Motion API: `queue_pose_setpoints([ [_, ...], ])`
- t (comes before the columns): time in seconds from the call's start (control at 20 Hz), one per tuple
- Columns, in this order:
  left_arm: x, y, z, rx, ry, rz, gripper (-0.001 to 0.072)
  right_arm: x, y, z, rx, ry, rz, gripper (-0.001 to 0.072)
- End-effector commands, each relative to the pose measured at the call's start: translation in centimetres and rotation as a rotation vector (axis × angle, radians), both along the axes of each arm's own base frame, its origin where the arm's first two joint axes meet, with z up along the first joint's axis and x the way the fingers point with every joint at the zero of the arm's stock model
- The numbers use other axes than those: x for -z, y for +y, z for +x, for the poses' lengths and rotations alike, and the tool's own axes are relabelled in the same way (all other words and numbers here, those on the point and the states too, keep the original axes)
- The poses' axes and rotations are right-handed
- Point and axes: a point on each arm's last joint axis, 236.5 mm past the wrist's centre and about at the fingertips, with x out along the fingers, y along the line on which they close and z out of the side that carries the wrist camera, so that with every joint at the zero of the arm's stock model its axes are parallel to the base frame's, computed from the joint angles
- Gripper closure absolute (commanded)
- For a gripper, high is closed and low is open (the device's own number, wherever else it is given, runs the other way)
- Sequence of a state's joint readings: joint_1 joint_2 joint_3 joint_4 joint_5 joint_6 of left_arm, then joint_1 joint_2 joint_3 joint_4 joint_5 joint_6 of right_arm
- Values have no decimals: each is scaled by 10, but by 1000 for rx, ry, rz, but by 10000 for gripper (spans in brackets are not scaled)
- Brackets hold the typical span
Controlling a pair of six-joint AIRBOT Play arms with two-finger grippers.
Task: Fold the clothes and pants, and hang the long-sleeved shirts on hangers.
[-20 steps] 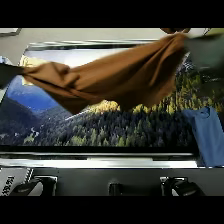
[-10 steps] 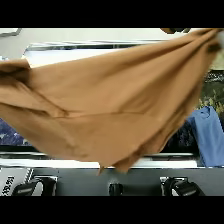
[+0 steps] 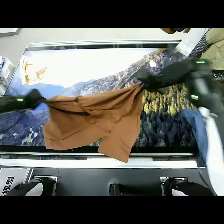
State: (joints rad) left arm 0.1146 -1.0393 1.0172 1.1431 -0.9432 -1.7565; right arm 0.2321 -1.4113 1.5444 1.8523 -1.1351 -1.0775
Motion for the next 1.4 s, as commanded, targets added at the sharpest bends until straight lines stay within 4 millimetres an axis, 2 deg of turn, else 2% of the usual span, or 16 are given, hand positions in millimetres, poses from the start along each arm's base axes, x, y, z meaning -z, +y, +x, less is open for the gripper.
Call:
queue_pose_setpoints([
  [0.0,117,-21,20,99,220,-12,693,106,11,36,32,139,-2,685],
  [0.05,134,-26,26,113,257,-38,693,124,13,42,50,158,6,684],
  [0.15,150,-32,40,130,283,-64,693,144,18,48,74,181,36,682],
  [0.3,155,-33,57,135,288,-72,678,146,21,54,86,166,55,616],
  [0.35,150,-32,61,137,278,-72,639,145,21,52,81,179,58,602],
  [0.4,143,-31,62,141,272,-74,591,140,21,46,51,201,70,508],
  [0.5,121,-22,61,162,273,-83,314,117,13,35,-66,203,101,423],
  [0.55,105,-15,56,197,275,-81,272,100,0,30,-115,188,109,386],
  [0.65,75,2,36,265,294,-81,272,65,-44,15,-178,146,75,385],
  [0.7,62,10,24,283,302,-83,272,49,-68,5,-203,131,53,346],
  [0.85,29,34,-1,255,278,-76,273,34,-127,-31,-231,143,28,328],
  [0.9,21,39,-3,233,251,-66,272,37,-137,-38,-205,143,58,328],
  [1.0,17,45,-12,204,231,-60,272,65,-142,-62,-201,194,114,327],
  [1.1,21,43,-19,201,242,-67,274,97,-121,-81,-232,238,209,299],
  [1.2,28,41,-23,202,260,-75,274,130,-100,-96,-270,272,247,207],
  [1.35,35,41,-25,197,271,-79,274,172,-75,-125,-347,369,267,199],
])
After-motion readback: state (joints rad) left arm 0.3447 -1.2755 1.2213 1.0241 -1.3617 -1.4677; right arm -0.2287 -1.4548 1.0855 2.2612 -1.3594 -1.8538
